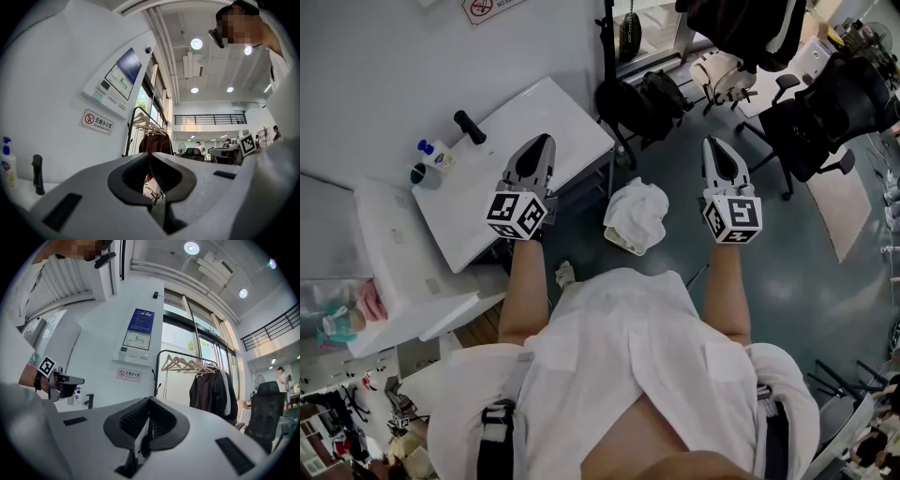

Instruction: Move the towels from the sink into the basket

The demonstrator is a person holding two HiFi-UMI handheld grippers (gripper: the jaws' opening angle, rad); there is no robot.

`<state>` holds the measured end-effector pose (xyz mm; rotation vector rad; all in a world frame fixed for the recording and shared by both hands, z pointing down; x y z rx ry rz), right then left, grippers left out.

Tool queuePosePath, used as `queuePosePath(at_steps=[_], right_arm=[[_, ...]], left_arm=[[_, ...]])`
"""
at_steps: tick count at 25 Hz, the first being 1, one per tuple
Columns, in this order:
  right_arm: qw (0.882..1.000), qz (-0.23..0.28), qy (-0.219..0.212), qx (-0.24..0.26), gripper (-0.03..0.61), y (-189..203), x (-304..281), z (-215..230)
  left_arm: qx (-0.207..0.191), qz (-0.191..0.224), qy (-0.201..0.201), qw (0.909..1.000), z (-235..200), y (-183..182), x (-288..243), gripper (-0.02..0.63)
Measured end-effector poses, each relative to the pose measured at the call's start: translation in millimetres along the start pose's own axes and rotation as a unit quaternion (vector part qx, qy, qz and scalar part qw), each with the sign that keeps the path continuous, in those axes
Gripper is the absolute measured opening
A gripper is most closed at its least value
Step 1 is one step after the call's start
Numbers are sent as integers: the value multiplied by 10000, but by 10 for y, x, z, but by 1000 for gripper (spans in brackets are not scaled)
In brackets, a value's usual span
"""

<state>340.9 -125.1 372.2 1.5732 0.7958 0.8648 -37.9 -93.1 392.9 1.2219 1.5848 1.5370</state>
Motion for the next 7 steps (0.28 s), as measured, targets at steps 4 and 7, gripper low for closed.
queuePosePath(at_steps=[4,7], right_arm=[[10000,-1,2,6,28,0,-1,-10],[10000,-4,-16,34,28,-6,9,-38]], left_arm=[[-9,3,-12,10000,-6,-12,4,26],[-2,8,-10,10000,0,-13,23,26]])
Point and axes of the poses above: the fingertips, and each gripper's own axes: x backward along the fingers, z to its right, y out of its underside, the point moved 8 cm from there along x, backward along the fingers, and after that the axes turned 4 degrees about z, right-handed, at the moved point
